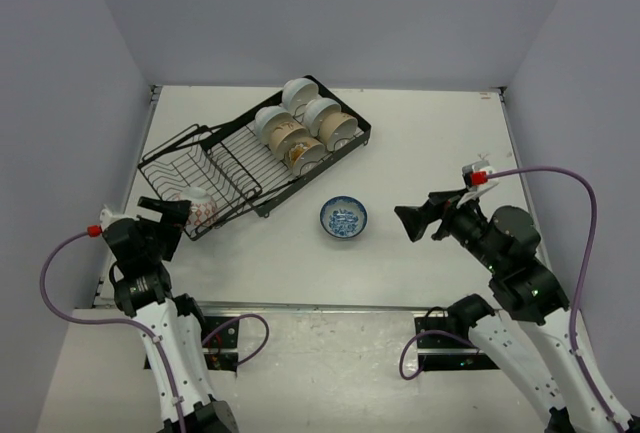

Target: Unload the bowls from the dish rack

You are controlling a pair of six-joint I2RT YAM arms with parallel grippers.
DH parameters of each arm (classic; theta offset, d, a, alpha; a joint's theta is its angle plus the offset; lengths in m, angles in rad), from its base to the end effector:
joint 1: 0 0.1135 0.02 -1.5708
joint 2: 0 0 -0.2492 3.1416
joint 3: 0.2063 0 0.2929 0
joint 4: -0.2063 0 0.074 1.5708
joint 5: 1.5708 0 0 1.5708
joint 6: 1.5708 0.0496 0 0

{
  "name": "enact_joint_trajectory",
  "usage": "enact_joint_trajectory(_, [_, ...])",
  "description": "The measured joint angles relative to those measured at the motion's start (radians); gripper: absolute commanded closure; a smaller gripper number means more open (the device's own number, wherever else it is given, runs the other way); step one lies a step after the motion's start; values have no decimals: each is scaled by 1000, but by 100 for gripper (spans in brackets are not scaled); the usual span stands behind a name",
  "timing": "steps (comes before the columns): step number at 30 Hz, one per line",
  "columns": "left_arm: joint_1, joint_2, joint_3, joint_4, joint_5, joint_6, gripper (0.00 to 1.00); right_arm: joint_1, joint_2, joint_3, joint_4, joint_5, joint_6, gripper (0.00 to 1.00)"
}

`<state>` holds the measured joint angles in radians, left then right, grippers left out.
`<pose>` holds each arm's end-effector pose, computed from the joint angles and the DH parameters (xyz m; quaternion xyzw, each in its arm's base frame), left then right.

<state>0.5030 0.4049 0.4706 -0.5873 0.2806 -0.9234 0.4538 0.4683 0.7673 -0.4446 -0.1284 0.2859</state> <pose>0.1631 0.0740 0.2297 -0.5077 0.6940 -0.2219 0.4598 0.1552 0.0828 0.3499 -0.1051 0.7489 0.2811 0.5908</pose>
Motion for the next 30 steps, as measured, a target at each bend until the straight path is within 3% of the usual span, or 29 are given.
enact_joint_trajectory(30, [0, 17, 32, 58, 100, 27, 0, 0, 42, -11, -7, -2, 0, 1])
